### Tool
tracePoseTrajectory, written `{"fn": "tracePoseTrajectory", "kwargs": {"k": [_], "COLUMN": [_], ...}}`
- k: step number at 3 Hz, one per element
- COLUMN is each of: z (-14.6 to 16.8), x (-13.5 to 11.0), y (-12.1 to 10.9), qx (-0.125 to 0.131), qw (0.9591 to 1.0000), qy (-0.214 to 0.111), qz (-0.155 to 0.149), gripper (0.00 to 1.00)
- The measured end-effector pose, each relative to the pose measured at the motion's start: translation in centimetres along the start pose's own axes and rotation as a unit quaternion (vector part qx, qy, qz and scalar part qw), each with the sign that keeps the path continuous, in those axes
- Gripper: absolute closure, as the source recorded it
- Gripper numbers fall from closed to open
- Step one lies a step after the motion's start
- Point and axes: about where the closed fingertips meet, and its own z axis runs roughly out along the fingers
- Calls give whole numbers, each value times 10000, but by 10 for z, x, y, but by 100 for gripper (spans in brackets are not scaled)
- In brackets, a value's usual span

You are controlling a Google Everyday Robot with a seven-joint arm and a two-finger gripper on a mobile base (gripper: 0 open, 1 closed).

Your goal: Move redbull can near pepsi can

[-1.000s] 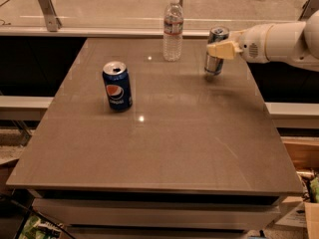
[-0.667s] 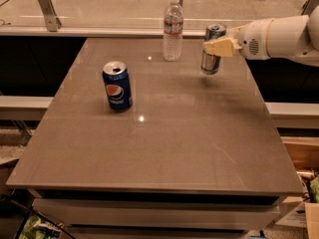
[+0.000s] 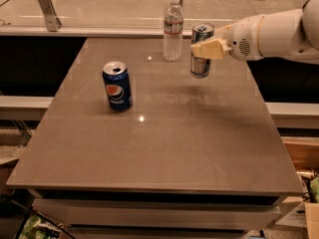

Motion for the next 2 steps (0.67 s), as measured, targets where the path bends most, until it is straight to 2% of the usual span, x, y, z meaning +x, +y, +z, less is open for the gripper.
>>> {"fn": "tracePoseTrajectory", "kwargs": {"k": [2], "z": [6], "x": [-7], "y": [52], "qx": [79], "qw": [9992], "qy": [-189], "qz": [-333], "gripper": [100]}}
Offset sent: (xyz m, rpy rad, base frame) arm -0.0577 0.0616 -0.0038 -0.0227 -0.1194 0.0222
